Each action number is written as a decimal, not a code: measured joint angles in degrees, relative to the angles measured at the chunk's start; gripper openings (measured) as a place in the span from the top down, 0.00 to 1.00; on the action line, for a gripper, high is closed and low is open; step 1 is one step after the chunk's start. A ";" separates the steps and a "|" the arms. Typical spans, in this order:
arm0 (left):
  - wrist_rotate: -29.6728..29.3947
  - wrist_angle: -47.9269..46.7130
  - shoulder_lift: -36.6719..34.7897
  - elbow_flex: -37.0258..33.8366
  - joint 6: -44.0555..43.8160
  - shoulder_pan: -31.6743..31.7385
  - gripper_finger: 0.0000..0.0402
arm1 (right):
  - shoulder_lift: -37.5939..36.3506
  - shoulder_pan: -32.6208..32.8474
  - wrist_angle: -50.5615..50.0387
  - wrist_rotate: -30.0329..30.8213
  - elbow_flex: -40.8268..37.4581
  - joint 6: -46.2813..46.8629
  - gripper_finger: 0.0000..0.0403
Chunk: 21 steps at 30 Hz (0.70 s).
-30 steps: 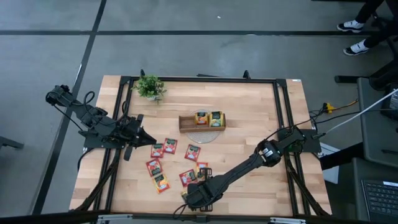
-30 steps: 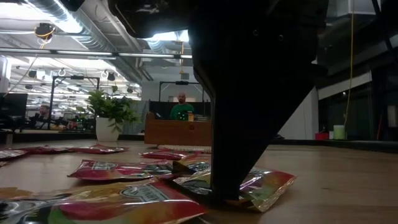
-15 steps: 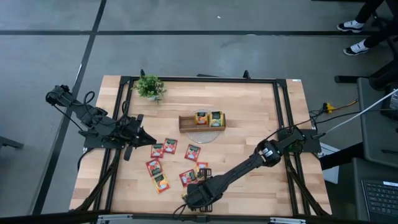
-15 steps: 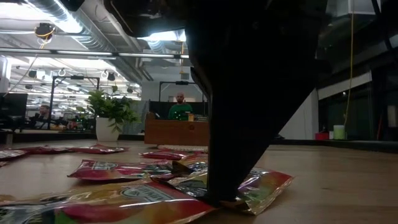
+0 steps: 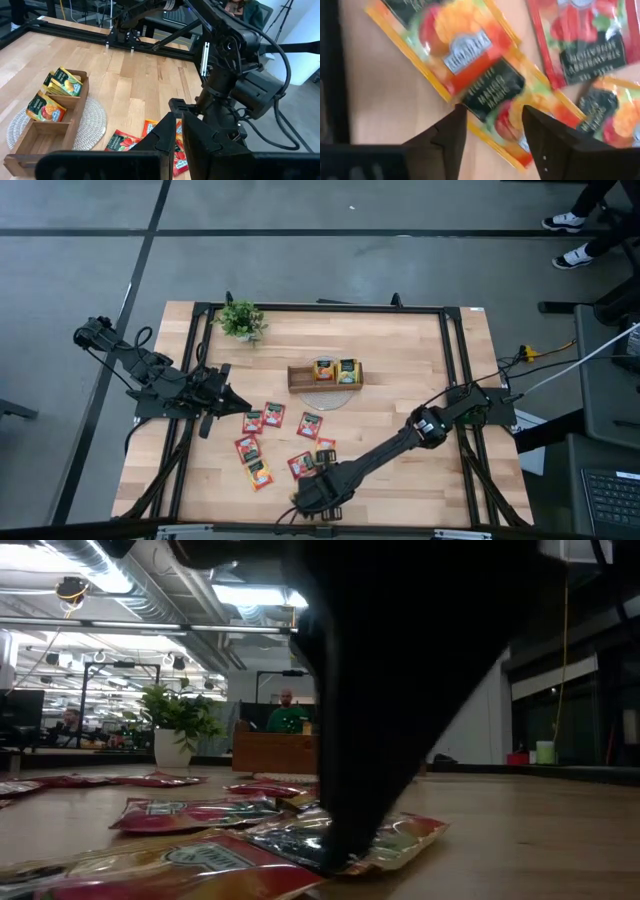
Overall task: Pick & Place Tea
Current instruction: Put the orange tea bag into the middle section of the wooden organizer
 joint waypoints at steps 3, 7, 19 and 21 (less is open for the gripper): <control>-0.02 0.00 -0.01 0.00 0.00 0.00 0.93 | 0.00 -0.09 -2.11 -0.96 0.07 -1.66 0.48; 0.00 0.01 0.01 0.00 -0.01 0.00 0.93 | 0.00 -0.09 -4.73 -2.78 0.10 -7.82 0.44; 0.01 0.01 0.00 0.00 -1.44 -0.01 0.93 | -0.22 -1.65 -4.70 -2.74 0.28 -23.01 0.41; 0.01 0.00 -0.01 0.00 -1.44 0.00 0.93 | -0.22 -2.21 -4.67 -2.75 0.30 -23.30 0.41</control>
